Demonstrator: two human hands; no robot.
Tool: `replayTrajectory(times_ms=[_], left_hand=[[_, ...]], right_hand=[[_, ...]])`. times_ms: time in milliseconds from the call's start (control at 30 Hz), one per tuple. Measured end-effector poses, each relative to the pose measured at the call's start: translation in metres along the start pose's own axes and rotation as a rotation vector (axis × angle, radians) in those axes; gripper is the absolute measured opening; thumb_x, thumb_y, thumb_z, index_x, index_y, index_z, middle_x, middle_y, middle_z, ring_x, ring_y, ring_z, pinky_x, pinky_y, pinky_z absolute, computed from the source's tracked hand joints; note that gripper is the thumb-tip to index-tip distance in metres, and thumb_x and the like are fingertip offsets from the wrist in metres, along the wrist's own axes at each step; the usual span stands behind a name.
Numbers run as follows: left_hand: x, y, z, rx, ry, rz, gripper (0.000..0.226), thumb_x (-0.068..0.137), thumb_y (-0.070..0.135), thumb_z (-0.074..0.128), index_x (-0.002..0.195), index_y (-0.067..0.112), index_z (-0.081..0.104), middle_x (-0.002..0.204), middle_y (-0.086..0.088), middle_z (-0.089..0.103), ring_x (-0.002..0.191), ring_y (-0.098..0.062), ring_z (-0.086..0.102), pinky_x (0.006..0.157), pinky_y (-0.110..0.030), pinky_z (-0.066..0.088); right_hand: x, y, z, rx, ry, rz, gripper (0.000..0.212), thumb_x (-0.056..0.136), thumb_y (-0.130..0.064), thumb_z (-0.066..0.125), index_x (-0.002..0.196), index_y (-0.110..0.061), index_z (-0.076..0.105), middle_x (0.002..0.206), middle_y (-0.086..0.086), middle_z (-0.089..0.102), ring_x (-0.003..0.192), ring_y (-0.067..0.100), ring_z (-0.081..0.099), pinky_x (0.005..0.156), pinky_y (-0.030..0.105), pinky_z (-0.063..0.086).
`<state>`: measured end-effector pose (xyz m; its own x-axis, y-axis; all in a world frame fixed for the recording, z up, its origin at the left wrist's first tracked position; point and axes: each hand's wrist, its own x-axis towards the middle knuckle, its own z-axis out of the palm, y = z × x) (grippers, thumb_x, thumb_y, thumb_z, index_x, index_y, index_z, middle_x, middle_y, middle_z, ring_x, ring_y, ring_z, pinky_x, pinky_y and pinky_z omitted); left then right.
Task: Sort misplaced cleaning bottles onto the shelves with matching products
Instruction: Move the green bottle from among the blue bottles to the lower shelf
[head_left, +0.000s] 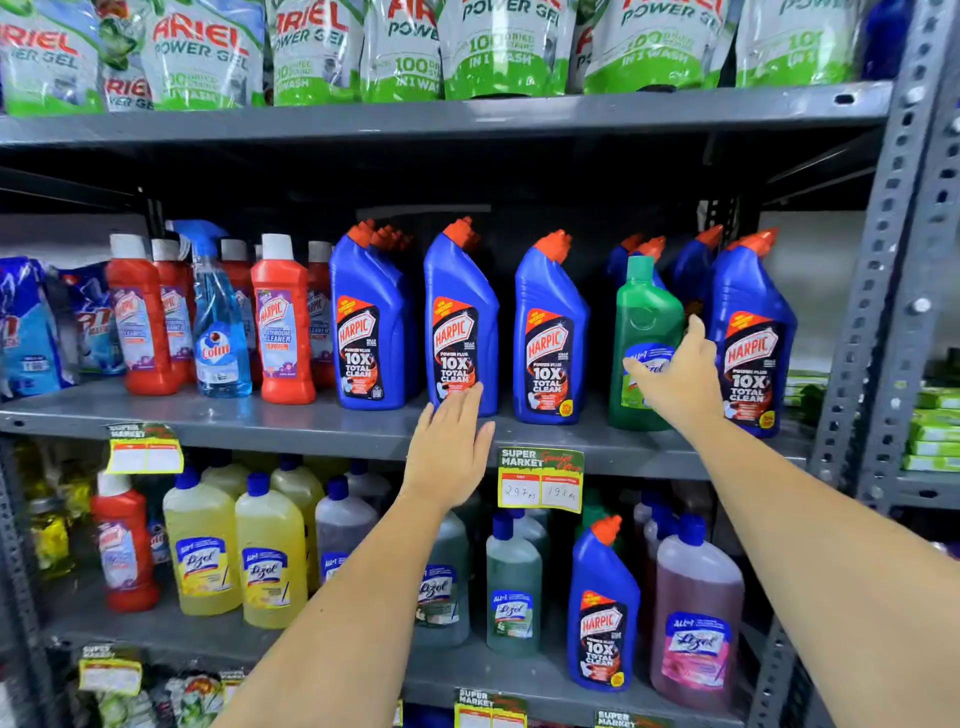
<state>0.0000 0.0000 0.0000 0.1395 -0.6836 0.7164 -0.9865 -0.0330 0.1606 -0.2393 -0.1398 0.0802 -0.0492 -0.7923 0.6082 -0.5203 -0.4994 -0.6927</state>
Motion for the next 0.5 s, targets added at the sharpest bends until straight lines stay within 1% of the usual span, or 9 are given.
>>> replayTrajectory(times_ms=[67,133,200,233,300,333,367,433,500], left_hand=[[-0.003,-0.003,0.003,0.069,-0.061,0.028,0.044,0.102,0.033,0.034,0.139,0.009,0.040,0.134,-0.010,0.055,0.125,-0.026,0.047,0.109,-0.041,0.027],[-0.005,-0.005,0.007,0.111,-0.077,0.042,0.039,0.102,0.032,0.036,0.130,0.009,0.051,0.130,-0.009,0.060,0.121,-0.025,0.051,0.105,-0.039,0.030],[-0.005,-0.006,0.008,0.108,-0.070,0.047,0.038,0.102,0.030,0.037,0.128,0.008,0.054,0.131,-0.009,0.060,0.123,-0.026,0.050,0.105,-0.039,0.031],[-0.005,-0.006,0.008,0.114,-0.065,0.050,0.038,0.102,0.030,0.037,0.129,0.009,0.053,0.133,-0.009,0.059,0.125,-0.025,0.049,0.106,-0.039,0.030],[-0.005,-0.005,0.009,0.127,-0.052,0.058,0.038,0.102,0.030,0.037,0.130,0.009,0.053,0.134,-0.010,0.058,0.126,-0.026,0.049,0.107,-0.040,0.031],[-0.006,-0.006,0.010,0.127,-0.044,0.064,0.038,0.102,0.029,0.037,0.130,0.008,0.054,0.134,-0.010,0.058,0.126,-0.026,0.049,0.107,-0.040,0.031],[-0.007,-0.006,0.010,0.121,-0.039,0.062,0.038,0.102,0.029,0.038,0.129,0.008,0.054,0.133,-0.011,0.059,0.125,-0.027,0.050,0.107,-0.041,0.032],[-0.007,-0.005,0.010,0.112,-0.025,0.064,0.037,0.101,0.028,0.040,0.128,0.007,0.056,0.131,-0.012,0.060,0.123,-0.028,0.052,0.106,-0.042,0.033],[-0.007,-0.005,0.011,0.103,-0.005,0.069,0.036,0.101,0.027,0.043,0.126,0.006,0.057,0.129,-0.013,0.061,0.122,-0.029,0.053,0.105,-0.043,0.035]], right_hand=[[0.004,0.005,0.000,0.085,-0.096,0.056,0.106,0.072,-0.037,0.082,0.152,-0.011,0.017,0.145,0.020,0.041,0.128,0.037,0.047,0.105,0.049,0.042],[0.009,0.017,0.003,0.107,-0.163,0.110,0.103,0.069,-0.035,0.085,0.148,-0.010,0.024,0.138,0.018,0.051,0.123,0.035,0.053,0.103,0.047,0.044],[0.010,0.024,0.008,0.067,-0.139,0.110,0.092,0.068,-0.032,0.086,0.140,-0.008,0.034,0.129,0.016,0.059,0.114,0.033,0.058,0.095,0.044,0.047],[0.011,0.027,0.010,0.071,-0.119,0.104,0.085,0.068,-0.031,0.086,0.135,-0.008,0.039,0.124,0.015,0.062,0.108,0.032,0.060,0.089,0.041,0.048],[0.010,0.030,0.013,0.097,-0.097,0.096,0.073,0.067,-0.030,0.087,0.124,-0.006,0.047,0.117,0.013,0.064,0.096,0.026,0.059,0.079,0.034,0.044],[0.011,0.031,0.014,0.107,-0.097,0.097,0.070,0.068,-0.030,0.087,0.121,-0.005,0.049,0.117,0.013,0.064,0.095,0.025,0.058,0.078,0.033,0.043],[0.012,0.032,0.015,0.110,-0.100,0.097,0.069,0.068,-0.030,0.087,0.120,-0.005,0.050,0.118,0.014,0.063,0.099,0.027,0.059,0.079,0.034,0.044],[0.015,0.034,0.015,0.114,-0.115,0.113,0.073,0.067,-0.031,0.088,0.121,-0.004,0.048,0.121,0.015,0.061,0.107,0.031,0.060,0.088,0.042,0.048],[0.018,0.034,0.014,0.118,-0.121,0.126,0.078,0.065,-0.029,0.089,0.122,-0.003,0.043,0.123,0.017,0.060,0.109,0.035,0.061,0.093,0.049,0.048]])
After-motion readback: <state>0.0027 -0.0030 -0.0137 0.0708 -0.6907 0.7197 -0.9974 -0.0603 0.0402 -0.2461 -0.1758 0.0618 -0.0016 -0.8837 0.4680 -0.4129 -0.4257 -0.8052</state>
